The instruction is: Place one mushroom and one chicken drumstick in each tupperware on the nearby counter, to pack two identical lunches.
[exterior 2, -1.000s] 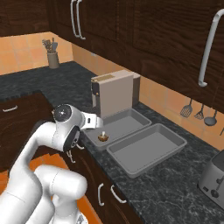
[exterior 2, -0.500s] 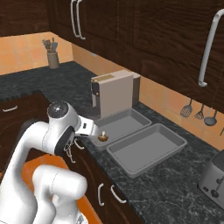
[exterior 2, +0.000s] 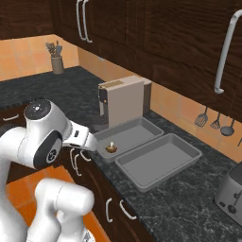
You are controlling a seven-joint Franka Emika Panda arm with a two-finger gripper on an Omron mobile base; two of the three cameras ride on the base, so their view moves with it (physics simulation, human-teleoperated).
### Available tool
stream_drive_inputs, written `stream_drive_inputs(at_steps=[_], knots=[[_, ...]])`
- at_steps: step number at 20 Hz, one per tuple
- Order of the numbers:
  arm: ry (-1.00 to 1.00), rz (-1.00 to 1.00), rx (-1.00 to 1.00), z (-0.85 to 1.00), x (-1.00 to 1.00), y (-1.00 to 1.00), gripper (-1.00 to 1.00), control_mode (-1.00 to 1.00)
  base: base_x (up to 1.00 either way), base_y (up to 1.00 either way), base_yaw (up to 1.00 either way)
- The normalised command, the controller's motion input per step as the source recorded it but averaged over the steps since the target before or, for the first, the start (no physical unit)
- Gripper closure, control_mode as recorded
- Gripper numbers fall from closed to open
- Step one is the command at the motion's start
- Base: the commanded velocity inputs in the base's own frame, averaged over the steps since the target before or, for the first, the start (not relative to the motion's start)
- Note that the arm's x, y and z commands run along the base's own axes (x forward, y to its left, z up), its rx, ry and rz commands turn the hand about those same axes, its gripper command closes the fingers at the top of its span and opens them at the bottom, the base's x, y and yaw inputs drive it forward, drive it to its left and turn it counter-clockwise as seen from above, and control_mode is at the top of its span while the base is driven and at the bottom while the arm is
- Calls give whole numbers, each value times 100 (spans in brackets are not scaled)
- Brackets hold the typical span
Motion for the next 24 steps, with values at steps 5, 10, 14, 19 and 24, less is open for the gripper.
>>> stream_drive_inputs(at_steps=[5,10,14,19,24], knots=[[-15,-1,-4,23,-56,18,-100,100,-16,5,0],[0,0,0,0,0,0,-100,100,-99,52,-2],[0,0,0,0,0,0,-100,100,-100,94,-1],[0,0,0,0,0,0,-100,100,-78,23,-46],[0,0,0,0,0,0,-100,100,-16,7,-95]])
